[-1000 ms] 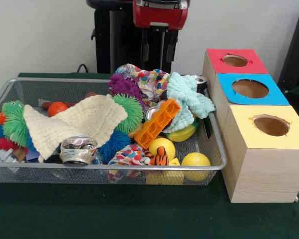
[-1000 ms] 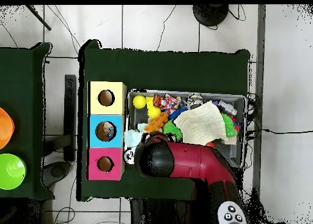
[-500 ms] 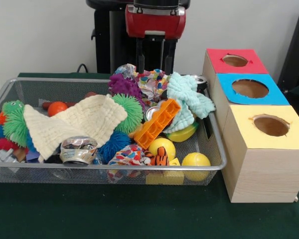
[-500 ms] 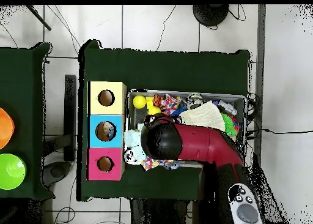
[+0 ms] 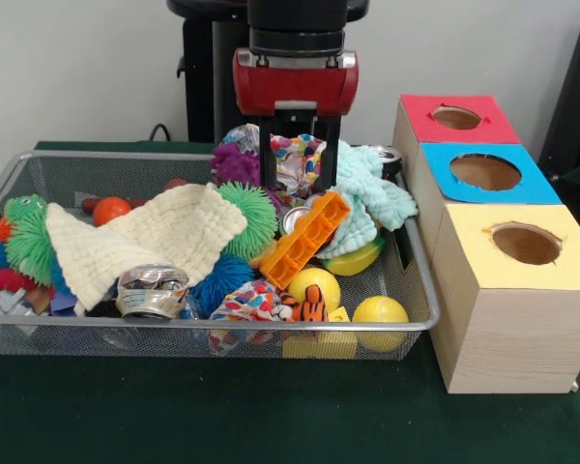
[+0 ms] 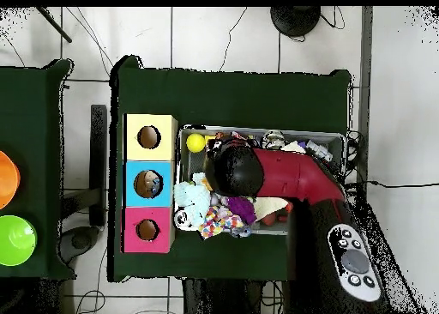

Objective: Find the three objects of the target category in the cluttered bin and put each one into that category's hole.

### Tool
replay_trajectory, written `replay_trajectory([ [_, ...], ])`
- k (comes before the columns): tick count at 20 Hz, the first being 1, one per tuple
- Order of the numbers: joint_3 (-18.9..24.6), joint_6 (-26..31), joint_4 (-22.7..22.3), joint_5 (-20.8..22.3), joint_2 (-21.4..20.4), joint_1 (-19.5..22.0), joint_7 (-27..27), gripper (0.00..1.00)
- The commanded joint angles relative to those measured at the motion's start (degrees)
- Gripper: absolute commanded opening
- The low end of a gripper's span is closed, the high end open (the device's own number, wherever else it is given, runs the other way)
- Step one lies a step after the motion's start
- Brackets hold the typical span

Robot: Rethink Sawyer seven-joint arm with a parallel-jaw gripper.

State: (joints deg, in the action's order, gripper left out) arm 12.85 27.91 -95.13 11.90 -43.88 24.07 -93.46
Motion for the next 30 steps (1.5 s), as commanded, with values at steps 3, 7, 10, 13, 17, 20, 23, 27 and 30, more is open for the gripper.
replay_trajectory([
  [3, 6.77, 4.84, 7.75, 7.15, 10.9, 4.31, 10.97, 1.0],
  [7, 8.19, 5.46, 9.05, 8.75, 12.43, 6.25, 12.3, 1.0],
  [10, 8.51, 5.6, 9.98, 10.15, 13.86, 6.94, 11.93, 1.0],
  [13, 9.12, 4.56, 11.08, 11.48, 16.56, 7.68, 11.48, 1.0],
  [17, 10.38, 2.73, 12.56, 13.08, 19.79, 8.61, 11.18, 1.0],
  [20, 11.18, 2.2, 13.41, 14.02, 21.45, 9.08, 11.01, 1.0],
  [23, 11.8, 0.93, 13.6, 15.04, 22.94, 9.32, 10.28, 1.0],
  [27, 12.09, 0.23, 14.22, 16.08, 24.35, 9.1, 8.74, 1.0],
  [30, 12.31, 0.31, 13.52, 16.6, 23.89, 9.43, 7.96, 1.0],
])
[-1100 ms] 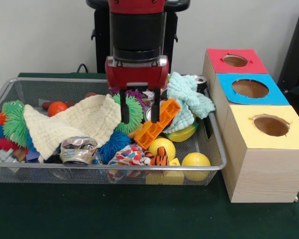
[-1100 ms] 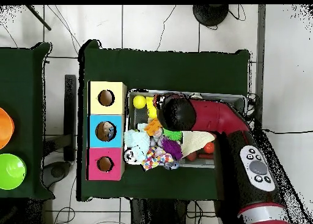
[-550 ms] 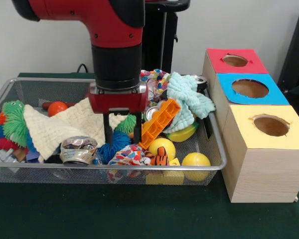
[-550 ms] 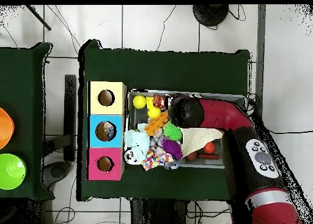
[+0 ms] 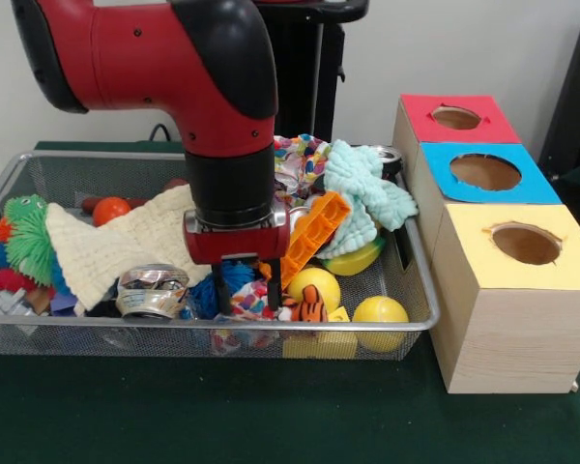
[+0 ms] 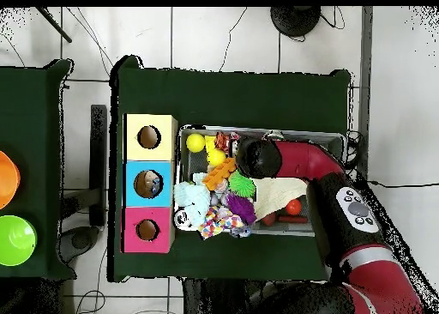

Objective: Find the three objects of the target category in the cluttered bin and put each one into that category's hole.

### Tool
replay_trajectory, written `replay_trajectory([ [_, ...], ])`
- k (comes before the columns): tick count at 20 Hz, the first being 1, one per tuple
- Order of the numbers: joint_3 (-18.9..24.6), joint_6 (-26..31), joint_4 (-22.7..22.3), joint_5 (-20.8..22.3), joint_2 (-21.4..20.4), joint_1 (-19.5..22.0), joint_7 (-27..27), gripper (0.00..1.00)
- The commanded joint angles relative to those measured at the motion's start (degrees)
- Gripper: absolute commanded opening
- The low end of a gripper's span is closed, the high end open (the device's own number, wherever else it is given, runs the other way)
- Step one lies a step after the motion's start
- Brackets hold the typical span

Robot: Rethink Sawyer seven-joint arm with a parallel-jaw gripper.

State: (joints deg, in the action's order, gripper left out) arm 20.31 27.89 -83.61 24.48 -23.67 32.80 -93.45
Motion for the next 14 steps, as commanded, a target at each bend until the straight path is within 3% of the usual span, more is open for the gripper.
replay_trajectory([
  [1, 4.95, 0.23, 1.38, 4.17, 3.22, 0.9, 7.7, 1.0],
  [7, 5.63, 1.0, -1.25, 4.52, 0.85, 2.39, 7.62, 1.0],
  [14, 6.99, 5.89, -2.5, 3.82, -4.13, 4.91, 10.78, 1.0],
])
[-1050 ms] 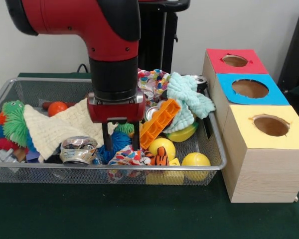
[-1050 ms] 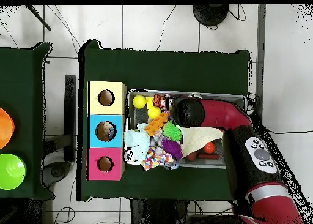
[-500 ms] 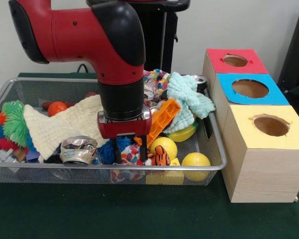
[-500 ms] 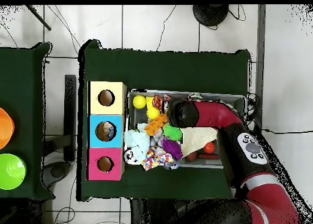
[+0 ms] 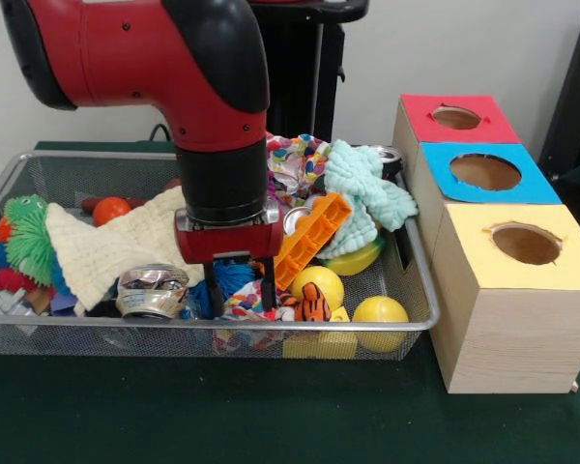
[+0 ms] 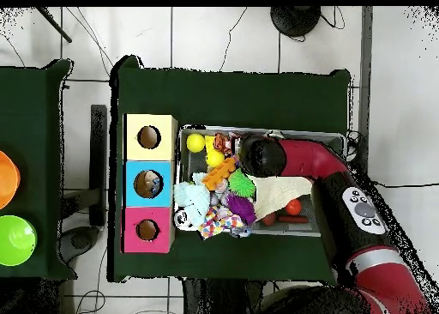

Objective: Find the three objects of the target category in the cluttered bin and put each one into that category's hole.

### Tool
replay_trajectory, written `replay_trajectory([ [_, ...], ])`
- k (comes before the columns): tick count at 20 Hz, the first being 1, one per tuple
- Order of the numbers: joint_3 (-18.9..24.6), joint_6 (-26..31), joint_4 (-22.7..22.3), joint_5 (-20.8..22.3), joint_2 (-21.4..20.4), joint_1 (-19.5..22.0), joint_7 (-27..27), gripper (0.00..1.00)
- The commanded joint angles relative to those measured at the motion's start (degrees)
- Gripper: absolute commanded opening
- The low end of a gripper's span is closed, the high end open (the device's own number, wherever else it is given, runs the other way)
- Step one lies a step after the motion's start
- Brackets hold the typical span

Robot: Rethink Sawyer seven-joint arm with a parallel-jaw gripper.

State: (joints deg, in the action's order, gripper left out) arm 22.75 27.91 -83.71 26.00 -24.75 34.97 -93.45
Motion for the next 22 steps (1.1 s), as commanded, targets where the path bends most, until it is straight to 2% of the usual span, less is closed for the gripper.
replay_trajectory([
  [1, 4.71, 6.47, -2.01, 2.3, -3.2, 2.82, 11.06, 1.0],
  [6, 5.5, 8.2, -2.48, 2.35, -5.18, 3.93, 11.8, 1.0],
  [14, 5.48, 7.44, -1.21, 3.28, -3.0, 3.6, 11.26, 1.0],
  [22, 4.67, 5.17, -5.44, 4.0, -3.4, 4.13, 9.46, 1.0],
])
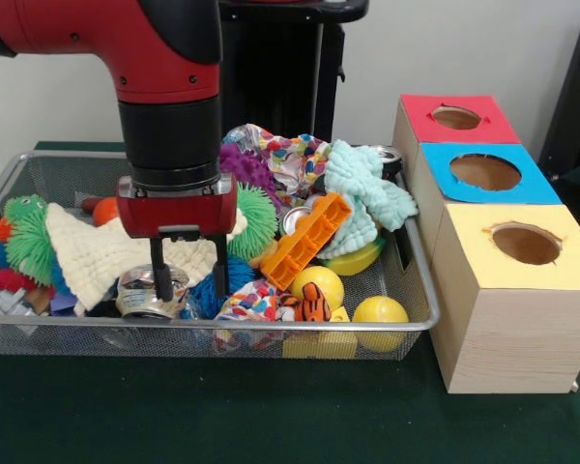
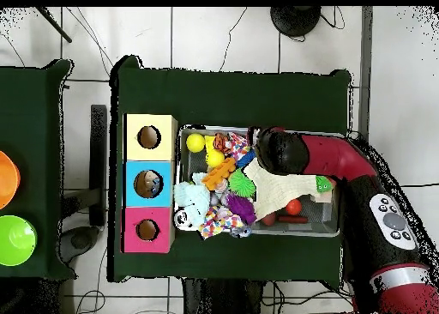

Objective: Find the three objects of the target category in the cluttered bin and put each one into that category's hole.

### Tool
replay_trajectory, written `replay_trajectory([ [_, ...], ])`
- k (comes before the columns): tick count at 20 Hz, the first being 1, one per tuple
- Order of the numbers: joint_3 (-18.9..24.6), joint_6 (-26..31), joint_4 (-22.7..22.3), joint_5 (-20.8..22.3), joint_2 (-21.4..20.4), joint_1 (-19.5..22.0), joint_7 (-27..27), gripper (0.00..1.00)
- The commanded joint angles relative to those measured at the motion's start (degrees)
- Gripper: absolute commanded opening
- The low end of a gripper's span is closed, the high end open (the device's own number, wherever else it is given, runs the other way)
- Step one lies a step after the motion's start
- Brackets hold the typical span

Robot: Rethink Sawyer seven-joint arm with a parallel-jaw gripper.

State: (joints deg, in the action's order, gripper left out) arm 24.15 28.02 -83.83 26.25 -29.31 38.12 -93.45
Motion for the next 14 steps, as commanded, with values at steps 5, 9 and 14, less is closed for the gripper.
replay_trajectory([
  [5, 2.79, 4.16, -6.53, 4.02, 0.55, 0.68, 8.4, 1.0],
  [9, 2.81, 3.71, -6.29, 4.34, 1.38, 0.93, 8.53, 1.0],
  [14, 2.39, 2.68, -7.31, 4.69, 0.96, 0.85, 7.7, 1.0],
])
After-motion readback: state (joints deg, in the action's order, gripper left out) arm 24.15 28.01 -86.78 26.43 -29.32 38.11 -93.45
